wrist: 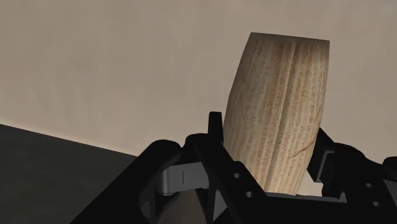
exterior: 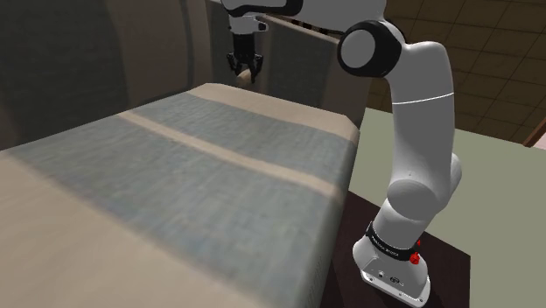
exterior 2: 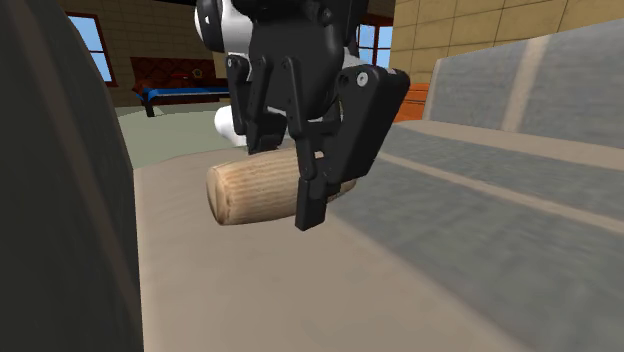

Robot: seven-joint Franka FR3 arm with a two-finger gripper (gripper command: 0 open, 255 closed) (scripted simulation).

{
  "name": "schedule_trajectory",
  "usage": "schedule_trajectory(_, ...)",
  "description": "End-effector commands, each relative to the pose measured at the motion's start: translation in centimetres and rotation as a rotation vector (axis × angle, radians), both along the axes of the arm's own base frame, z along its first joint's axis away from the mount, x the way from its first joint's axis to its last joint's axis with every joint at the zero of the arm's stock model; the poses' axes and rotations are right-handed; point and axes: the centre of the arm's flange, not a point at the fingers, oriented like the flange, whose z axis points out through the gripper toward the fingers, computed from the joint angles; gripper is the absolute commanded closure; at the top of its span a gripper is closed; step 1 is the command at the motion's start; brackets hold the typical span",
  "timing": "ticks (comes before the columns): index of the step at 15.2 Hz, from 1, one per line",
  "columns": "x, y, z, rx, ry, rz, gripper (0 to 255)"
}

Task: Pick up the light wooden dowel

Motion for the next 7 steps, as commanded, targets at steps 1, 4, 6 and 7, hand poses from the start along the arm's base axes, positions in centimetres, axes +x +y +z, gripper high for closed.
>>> schedule_trajectory(1,0.1,0.0,1.1,0.000,0.000,0.000,255)
schedule_trajectory(4,0.1,0.0,2.6,0.000,0.000,0.000,255)
schedule_trajectory(6,0.1,0.0,3.3,0.000,0.000,0.000,255)
schedule_trajectory(7,0.0,0.0,3.2,0.000,0.000,0.000,255)
